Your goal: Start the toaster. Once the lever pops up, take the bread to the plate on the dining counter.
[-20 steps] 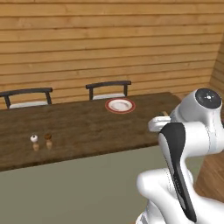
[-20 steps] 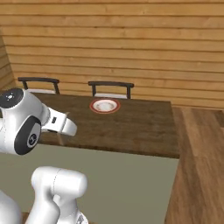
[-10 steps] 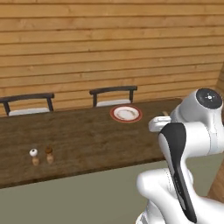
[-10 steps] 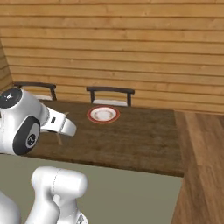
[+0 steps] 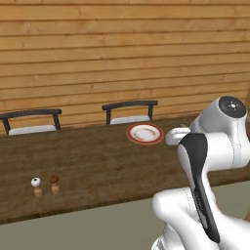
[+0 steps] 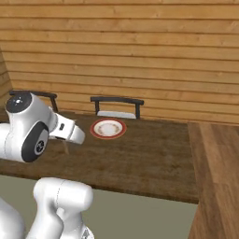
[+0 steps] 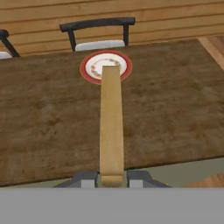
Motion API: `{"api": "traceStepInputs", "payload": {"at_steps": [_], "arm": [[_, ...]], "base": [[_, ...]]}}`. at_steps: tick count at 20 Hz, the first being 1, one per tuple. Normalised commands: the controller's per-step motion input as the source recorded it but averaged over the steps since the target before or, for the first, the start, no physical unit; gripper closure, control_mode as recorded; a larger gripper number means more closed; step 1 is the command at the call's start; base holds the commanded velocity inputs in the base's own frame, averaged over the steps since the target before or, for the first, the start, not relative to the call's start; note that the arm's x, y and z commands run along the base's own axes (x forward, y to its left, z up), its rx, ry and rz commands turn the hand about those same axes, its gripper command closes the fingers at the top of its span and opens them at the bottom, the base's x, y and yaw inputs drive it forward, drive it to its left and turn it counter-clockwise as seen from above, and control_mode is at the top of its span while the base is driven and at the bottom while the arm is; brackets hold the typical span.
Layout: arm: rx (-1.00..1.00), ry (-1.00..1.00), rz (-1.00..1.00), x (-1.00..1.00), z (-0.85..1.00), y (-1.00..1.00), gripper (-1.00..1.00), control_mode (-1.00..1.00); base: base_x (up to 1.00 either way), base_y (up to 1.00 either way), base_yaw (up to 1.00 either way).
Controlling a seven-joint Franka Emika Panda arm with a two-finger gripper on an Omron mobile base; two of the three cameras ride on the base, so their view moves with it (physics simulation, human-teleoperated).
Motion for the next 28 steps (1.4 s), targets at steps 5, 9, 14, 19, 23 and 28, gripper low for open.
{"api": "traceStepInputs", "payload": {"at_steps": [5,9,14,19,23,28], "arm": [[0.21,0.08,0.1,0.85,0.05,-0.14,1.0,-1.0],[0.11,0.02,0.09,1.0,0.0,0.0,1.0,-1.0],[0.05,0.03,0.04,1.0,-0.13,0.0,1.0,-1.0],[0.0,0.06,0.0,0.97,-0.35,0.0,1.0,-1.0],[0.0,0.08,0.0,0.95,-0.58,0.0,1.0,-1.0],[0.0,0.06,0.0,0.87,-0.64,0.0,1.0,-1.0]], "base": [[0.0,0.0,0.0],[0.0,0.0,0.0],[0.0,0.0,0.0],[0.0,0.0,0.0],[0.0,0.0,0.0],[0.0,0.0,0.0]]}}
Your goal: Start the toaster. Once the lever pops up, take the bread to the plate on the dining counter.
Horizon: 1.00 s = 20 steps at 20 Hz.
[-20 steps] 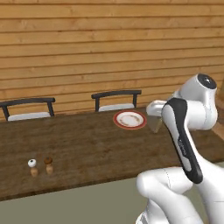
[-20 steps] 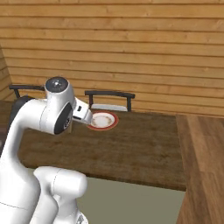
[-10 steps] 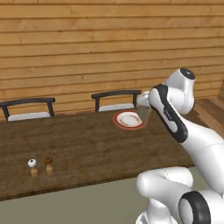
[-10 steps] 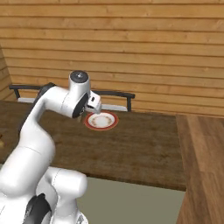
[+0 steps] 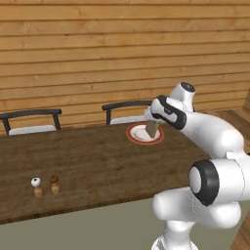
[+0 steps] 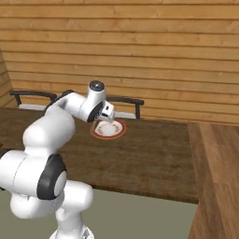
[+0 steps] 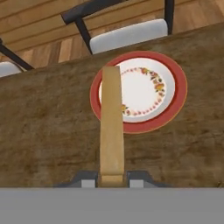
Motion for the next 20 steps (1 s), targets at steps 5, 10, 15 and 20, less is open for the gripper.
{"api": "traceStepInputs", "payload": {"at_steps": [5,10,15,20], "arm": [[0.0,0.06,0.01,0.79,-0.29,0.07,1.0,-1.0],[0.01,0.11,0.03,0.62,-0.07,0.2,1.0,-1.0],[0.07,0.13,0.01,0.65,-0.06,0.01,1.0,-1.0],[0.04,0.02,0.0,0.14,-0.23,-0.26,1.0,-1.0]], "base": [[0.0,0.0,0.0],[0.0,0.0,0.0],[0.0,0.0,0.0],[0.0,0.0,0.0]]}}
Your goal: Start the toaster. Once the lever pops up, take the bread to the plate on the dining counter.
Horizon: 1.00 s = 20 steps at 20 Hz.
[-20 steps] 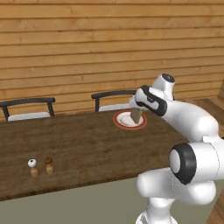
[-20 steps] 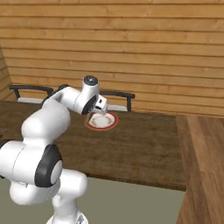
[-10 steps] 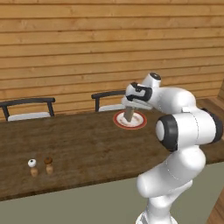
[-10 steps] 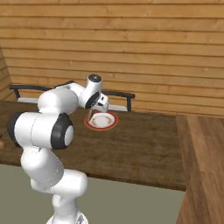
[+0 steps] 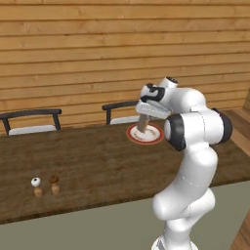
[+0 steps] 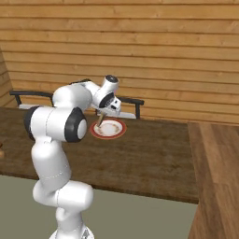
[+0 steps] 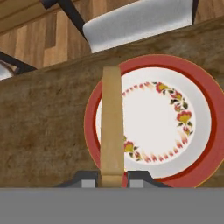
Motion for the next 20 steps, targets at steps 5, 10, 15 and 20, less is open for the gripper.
{"api": "traceStepInputs", "payload": {"at_steps": [5,10,15,20], "arm": [[0.0,0.0,0.0,0.0,-0.47,-0.19,1.0,-1.0],[0.0,0.0,0.0,0.01,-0.5,0.04,1.0,-1.0],[0.0,0.0,0.0,0.08,-0.09,0.12,1.0,-1.0],[0.0,0.0,0.0,-0.01,-0.03,0.16,1.0,-1.0]], "base": [[0.0,0.0,0.0],[0.0,0.0,0.0],[0.0,0.0,0.0],[0.0,0.0,0.0]]}}
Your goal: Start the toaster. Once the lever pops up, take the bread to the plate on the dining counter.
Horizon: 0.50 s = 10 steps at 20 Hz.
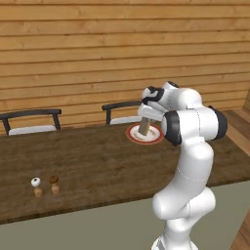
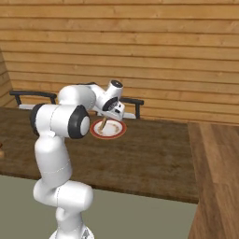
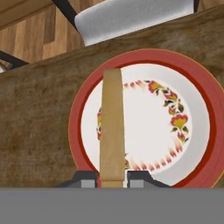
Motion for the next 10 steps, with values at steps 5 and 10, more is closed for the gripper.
{"api": "traceStepInputs", "payload": {"at_steps": [5,10], "arm": [[0.0,-0.03,0.0,-0.03,0.0,0.15,1.0,-1.0],[0.0,-0.03,0.0,0.0,0.0,0.0,1.0,-1.0]], "base": [[0.0,0.0,0.0],[0.0,0.0,0.0]]}}
